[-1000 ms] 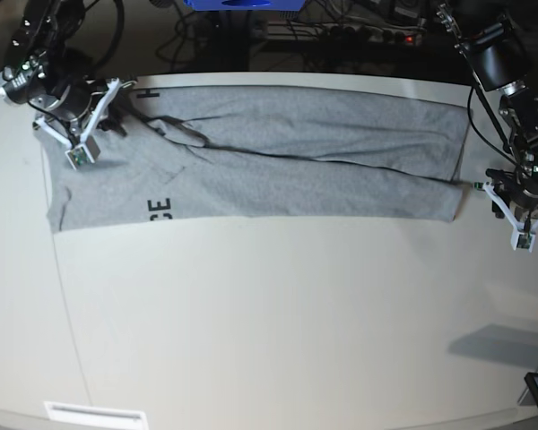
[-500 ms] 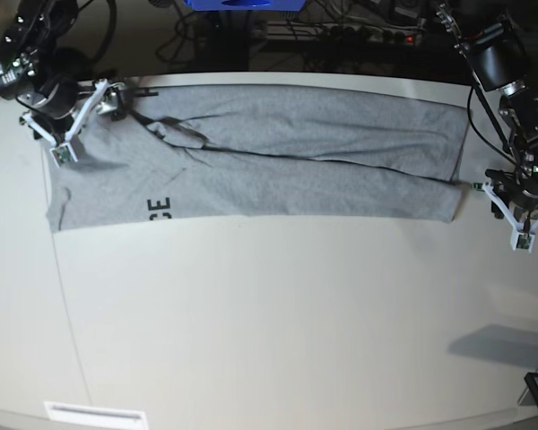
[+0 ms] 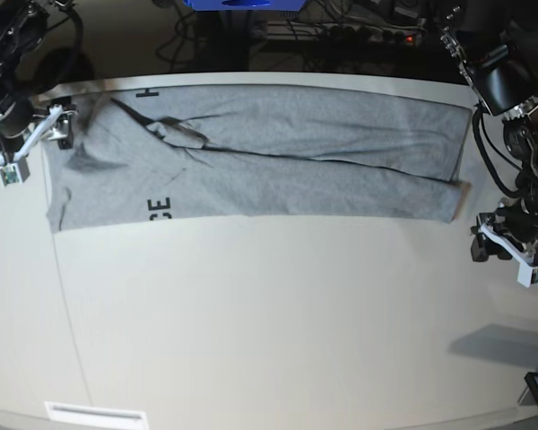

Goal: Fold the T-shirt properly

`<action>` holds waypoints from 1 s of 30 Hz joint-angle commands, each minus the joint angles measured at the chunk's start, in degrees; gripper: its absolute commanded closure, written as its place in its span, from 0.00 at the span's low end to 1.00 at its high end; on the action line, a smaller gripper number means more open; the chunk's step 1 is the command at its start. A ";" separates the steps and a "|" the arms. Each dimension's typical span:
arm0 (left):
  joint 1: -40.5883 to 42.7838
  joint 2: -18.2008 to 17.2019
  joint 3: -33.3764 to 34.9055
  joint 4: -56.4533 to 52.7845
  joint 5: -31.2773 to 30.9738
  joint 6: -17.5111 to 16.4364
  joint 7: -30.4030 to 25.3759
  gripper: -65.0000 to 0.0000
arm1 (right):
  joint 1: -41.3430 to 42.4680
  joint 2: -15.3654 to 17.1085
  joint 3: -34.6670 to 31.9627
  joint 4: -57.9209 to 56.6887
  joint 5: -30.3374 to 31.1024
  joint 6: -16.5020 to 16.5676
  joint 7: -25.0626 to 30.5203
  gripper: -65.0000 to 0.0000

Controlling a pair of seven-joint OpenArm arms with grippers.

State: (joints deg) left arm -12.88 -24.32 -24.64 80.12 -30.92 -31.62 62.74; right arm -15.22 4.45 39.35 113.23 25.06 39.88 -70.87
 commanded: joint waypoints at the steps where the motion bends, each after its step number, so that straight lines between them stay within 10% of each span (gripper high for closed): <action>1: -1.40 -1.22 -0.28 -0.69 -0.34 -0.34 0.51 0.50 | 0.59 0.61 0.25 0.75 0.39 0.12 0.85 0.25; 17: -7.91 -3.07 -9.25 -9.66 -9.65 -0.34 16.42 0.65 | 0.50 0.43 0.16 0.75 0.39 0.12 0.85 0.25; 20: -7.82 -3.86 -7.49 -10.09 -9.65 0.10 16.42 0.97 | 0.50 0.34 0.16 0.75 0.39 0.12 0.67 0.25; 30: -12.74 -3.77 -4.85 -16.86 -10.18 10.74 17.26 1.00 | 0.50 -0.71 0.16 0.66 0.39 0.12 0.41 0.25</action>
State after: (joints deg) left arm -24.51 -26.72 -29.39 62.43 -40.14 -20.97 80.53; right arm -14.94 3.14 39.35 113.08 24.88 39.88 -71.31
